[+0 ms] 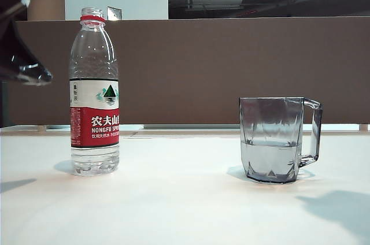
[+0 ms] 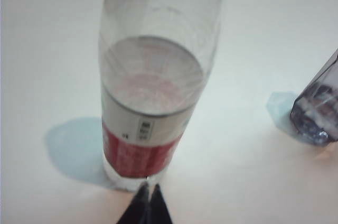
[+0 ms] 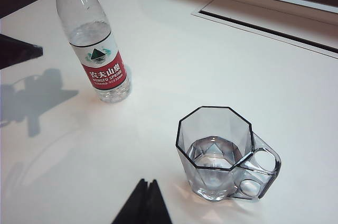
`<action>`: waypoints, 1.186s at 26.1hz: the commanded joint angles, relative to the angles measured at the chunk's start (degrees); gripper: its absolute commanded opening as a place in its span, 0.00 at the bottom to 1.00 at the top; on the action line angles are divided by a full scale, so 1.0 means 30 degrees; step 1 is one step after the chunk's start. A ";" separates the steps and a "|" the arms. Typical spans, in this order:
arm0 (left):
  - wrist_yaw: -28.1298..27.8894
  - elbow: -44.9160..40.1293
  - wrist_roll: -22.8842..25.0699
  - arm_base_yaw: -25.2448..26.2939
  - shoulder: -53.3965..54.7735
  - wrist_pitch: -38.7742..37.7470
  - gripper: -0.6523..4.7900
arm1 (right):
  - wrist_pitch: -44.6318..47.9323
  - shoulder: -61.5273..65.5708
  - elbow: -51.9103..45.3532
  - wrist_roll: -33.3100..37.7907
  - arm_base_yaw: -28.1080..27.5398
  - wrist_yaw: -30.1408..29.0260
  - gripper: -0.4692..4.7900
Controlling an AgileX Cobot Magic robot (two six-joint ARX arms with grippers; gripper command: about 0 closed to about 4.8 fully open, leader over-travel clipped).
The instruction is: Pick up the mineral water bottle with the left hand on the table and pour water into the mug until it's half full.
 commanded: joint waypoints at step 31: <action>0.0044 -0.6127 -0.0474 0.6557 -1.3529 0.3198 0.11 | 0.0328 0.0000 0.0087 -0.0007 -0.0073 -0.0015 0.07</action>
